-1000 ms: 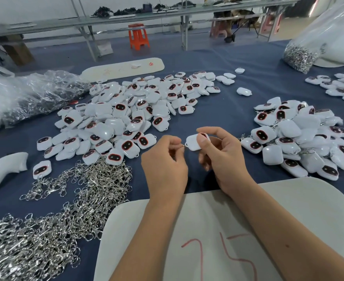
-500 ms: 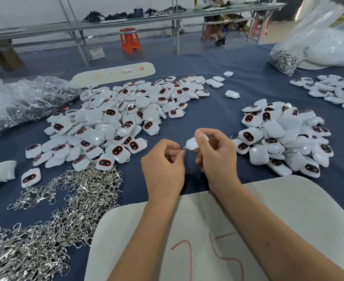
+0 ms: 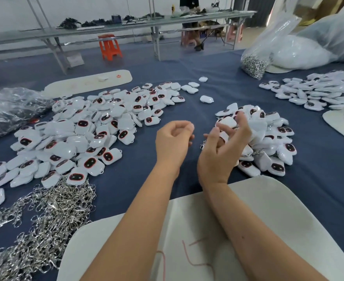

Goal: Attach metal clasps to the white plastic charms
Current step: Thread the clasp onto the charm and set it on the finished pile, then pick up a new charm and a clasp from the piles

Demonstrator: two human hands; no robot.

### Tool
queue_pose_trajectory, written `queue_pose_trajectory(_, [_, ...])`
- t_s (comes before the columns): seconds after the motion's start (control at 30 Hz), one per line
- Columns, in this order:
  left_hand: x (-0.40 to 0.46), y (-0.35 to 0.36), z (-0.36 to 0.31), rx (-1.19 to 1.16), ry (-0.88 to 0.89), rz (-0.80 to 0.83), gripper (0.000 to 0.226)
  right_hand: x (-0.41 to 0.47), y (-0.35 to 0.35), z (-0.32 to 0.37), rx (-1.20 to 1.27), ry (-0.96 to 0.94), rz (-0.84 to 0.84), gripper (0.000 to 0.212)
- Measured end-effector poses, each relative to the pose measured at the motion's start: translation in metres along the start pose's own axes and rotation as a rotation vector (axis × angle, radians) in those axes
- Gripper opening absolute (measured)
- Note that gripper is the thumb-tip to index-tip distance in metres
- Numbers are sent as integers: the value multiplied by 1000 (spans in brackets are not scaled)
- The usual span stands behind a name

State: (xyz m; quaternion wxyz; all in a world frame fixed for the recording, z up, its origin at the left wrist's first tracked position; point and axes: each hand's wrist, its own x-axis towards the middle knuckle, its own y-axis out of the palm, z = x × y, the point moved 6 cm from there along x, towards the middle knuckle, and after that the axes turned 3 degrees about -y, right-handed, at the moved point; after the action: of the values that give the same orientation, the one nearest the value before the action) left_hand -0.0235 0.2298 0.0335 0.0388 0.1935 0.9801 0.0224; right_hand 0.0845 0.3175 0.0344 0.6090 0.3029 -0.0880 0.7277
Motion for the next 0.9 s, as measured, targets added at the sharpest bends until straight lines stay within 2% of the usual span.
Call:
queue_pose_trajectory(0.1, [-4,-30,8,90,4,-116,7,-10,13,3,-90,-86,171,42])
queue_pose_trajectory(0.23, [-9,-83,3,229,52,-274,15,-32,40,13,-255,-200,482,32])
queue_pose_trajectory(0.33, [-15,-127,-6,389,84,-374,15,-66,76,20,-353,-264,875,31])
queue_pose_trajectory(0.43, [-24,-171,-10,503,85,-436,12,-114,112,29,-510,-388,1257,40])
queue_pose_trajectory(0.57, [-40,-227,-17,751,67,-502,16,-159,146,51,-490,-498,1380,54])
queue_pose_trajectory(0.63, [-44,-252,-17,787,-30,-438,22,-175,157,53,-522,-546,1442,66])
queue_pose_trajectory(0.7, [-46,-263,-15,800,-131,-303,32,-179,165,51,-563,-569,1474,70])
queue_pose_trajectory(0.8, [-46,-258,-13,947,-180,-140,57,-174,171,49,-561,-522,1452,55])
queue_pose_trajectory(0.9, [-46,-242,-12,1186,-150,-123,68,-167,173,46,-617,-472,1454,41])
